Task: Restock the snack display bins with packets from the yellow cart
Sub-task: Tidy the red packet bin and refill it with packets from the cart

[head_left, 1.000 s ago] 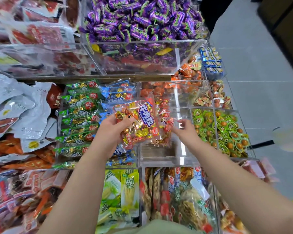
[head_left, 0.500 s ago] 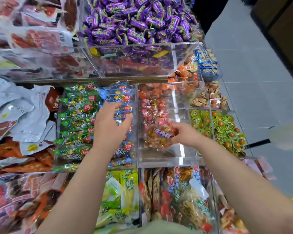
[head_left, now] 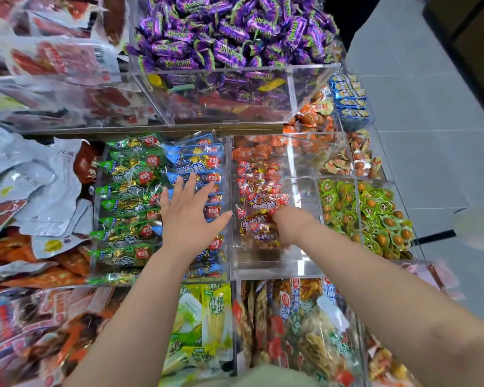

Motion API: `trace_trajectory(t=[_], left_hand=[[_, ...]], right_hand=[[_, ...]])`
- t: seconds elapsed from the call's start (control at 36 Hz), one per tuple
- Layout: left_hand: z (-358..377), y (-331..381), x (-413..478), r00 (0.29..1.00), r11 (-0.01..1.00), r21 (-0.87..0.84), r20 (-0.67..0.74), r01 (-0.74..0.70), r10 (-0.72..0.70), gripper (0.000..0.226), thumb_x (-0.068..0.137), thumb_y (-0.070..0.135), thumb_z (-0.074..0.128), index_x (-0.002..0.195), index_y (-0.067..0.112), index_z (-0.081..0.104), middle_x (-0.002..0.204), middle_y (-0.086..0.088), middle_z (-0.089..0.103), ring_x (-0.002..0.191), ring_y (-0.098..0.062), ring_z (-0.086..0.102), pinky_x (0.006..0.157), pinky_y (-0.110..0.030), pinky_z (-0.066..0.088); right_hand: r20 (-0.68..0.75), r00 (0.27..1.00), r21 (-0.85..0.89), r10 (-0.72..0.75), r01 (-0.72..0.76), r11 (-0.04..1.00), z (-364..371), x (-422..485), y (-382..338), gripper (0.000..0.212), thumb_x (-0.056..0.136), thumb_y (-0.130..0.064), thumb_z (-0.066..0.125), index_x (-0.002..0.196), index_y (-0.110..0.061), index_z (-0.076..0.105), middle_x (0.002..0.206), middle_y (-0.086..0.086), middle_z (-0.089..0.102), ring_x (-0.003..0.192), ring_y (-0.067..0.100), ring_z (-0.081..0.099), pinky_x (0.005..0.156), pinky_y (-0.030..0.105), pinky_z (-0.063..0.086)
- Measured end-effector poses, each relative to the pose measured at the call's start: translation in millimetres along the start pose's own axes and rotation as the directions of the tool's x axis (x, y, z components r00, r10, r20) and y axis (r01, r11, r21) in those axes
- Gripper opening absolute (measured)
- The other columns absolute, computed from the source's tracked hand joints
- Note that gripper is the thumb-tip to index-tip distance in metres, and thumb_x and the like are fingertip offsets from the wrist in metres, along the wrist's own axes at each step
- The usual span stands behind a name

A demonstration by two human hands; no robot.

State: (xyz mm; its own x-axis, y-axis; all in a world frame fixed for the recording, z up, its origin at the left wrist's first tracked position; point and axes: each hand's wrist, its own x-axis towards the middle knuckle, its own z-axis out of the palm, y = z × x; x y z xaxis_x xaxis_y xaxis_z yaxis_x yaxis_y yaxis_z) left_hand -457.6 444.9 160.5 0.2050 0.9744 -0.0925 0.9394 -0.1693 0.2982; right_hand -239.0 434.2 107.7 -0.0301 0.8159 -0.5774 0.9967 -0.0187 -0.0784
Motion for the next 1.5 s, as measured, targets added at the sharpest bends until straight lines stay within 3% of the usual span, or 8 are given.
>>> trace_trajectory(t=[0.17, 0.25, 0.31, 0.47, 0.67, 0.89, 1.25, 1.5], left_hand=[[1, 0, -2, 1.000, 1.000, -0.007, -0.021, -0.008, 0.008, 0.070, 0.084, 0.067, 0.049, 0.146, 0.038, 0.034, 0.162, 0.000, 0.012, 0.149, -0.019, 0.001, 0.115, -0.040, -0.013], [2, 0, -3, 0.999, 0.997, 0.074, -0.026, -0.017, 0.019, 0.076, 0.083, 0.072, 0.042, 0.148, 0.036, 0.028, 0.162, -0.003, 0.011, 0.149, -0.023, 0.002, 0.116, -0.044, -0.011], [3, 2, -2, 1.000, 0.990, 0.137, -0.020, -0.020, 0.023, 0.081, 0.082, 0.076, 0.035, 0.151, 0.036, 0.022, 0.162, -0.005, 0.010, 0.149, -0.025, 0.001, 0.115, -0.047, -0.011], [6, 7, -3, 1.000, 0.972, 0.235, 0.011, -0.019, 0.017, 0.114, 0.057, 0.099, 0.008, 0.152, 0.037, 0.002, 0.162, -0.005, -0.006, 0.148, -0.026, -0.011, 0.105, -0.043, -0.030], [10, 7, -1, 0.999, 0.955, 0.295, 0.028, -0.025, 0.017, 0.111, 0.062, 0.091, 0.035, 0.152, 0.036, -0.001, 0.162, -0.006, -0.010, 0.148, -0.028, -0.014, 0.101, -0.044, -0.033], [11, 9, -1, 1.000, 0.951, 0.309, 0.004, -0.008, 0.008, 0.107, 0.063, 0.086, 0.034, 0.153, 0.034, 0.006, 0.162, -0.008, -0.002, 0.149, -0.030, -0.006, 0.103, -0.044, -0.032], [15, 7, 0, 0.999, 0.949, 0.315, -0.023, -0.013, 0.021, 0.105, 0.063, 0.086, 0.032, 0.152, 0.036, 0.005, 0.162, -0.007, -0.003, 0.148, -0.029, -0.007, 0.104, -0.043, -0.032], [18, 4, -1, 0.999, 0.952, 0.305, -0.041, -0.022, 0.036, 0.105, 0.065, 0.087, 0.035, 0.152, 0.037, 0.002, 0.162, -0.006, -0.005, 0.148, -0.028, -0.009, 0.107, -0.045, -0.026]], right_hand=[[-0.182, 0.936, 0.688, 0.300, -0.097, 0.719, 37, -4, 7, 0.068, 0.061, -0.025, 0.087, 0.111, -0.014, 0.042, 0.115, 0.006, 0.045, 0.107, 0.023, 0.051, 0.090, 0.031, 0.044], [0.006, 0.876, 0.831, 0.481, -0.273, 0.486, 45, -3, 15, 0.104, 0.052, -0.033, 0.091, 0.132, -0.013, 0.028, 0.130, 0.010, 0.036, 0.120, 0.026, 0.041, 0.099, 0.033, 0.038], [0.178, 0.933, 0.864, 0.313, -0.301, 0.404, 48, 0, 21, 0.120, 0.053, -0.024, 0.092, 0.143, -0.016, 0.013, 0.138, 0.010, 0.041, 0.124, 0.028, 0.043, 0.103, 0.038, 0.037], [0.096, 0.952, 0.860, 0.290, -0.226, 0.457, 56, 17, 13, 0.119, 0.052, -0.021, 0.092, 0.143, -0.020, 0.016, 0.130, 0.006, 0.048, 0.122, 0.028, 0.047, 0.101, 0.039, 0.041], [-0.098, 0.891, 0.904, 0.443, -0.106, 0.414, 58, 42, 1, 0.108, 0.051, -0.023, 0.091, 0.137, -0.024, 0.026, 0.130, 0.012, 0.039, 0.116, 0.032, 0.046, 0.101, 0.044, 0.040], [-0.063, 0.974, 0.797, 0.219, -0.083, 0.598, 56, 37, 24, 0.140, 0.038, -0.046, 0.091, 0.146, -0.029, 0.004, 0.143, 0.009, 0.027, 0.134, 0.030, 0.028, 0.113, 0.049, 0.025], [-0.286, 0.956, 0.917, 0.067, 0.253, 0.308, 44, 35, 13, 0.125, 0.036, -0.029, 0.094, 0.122, -0.069, 0.013, 0.129, -0.010, 0.049, 0.123, 0.008, 0.047, 0.106, 0.047, 0.038], [-0.018, 0.999, 0.915, -0.047, 0.036, 0.402, 33, 25, 25, 0.151, 0.050, -0.013, 0.092, 0.142, -0.028, -0.027, 0.146, 0.010, 0.033, 0.134, 0.027, 0.036, 0.110, 0.055, 0.029]])
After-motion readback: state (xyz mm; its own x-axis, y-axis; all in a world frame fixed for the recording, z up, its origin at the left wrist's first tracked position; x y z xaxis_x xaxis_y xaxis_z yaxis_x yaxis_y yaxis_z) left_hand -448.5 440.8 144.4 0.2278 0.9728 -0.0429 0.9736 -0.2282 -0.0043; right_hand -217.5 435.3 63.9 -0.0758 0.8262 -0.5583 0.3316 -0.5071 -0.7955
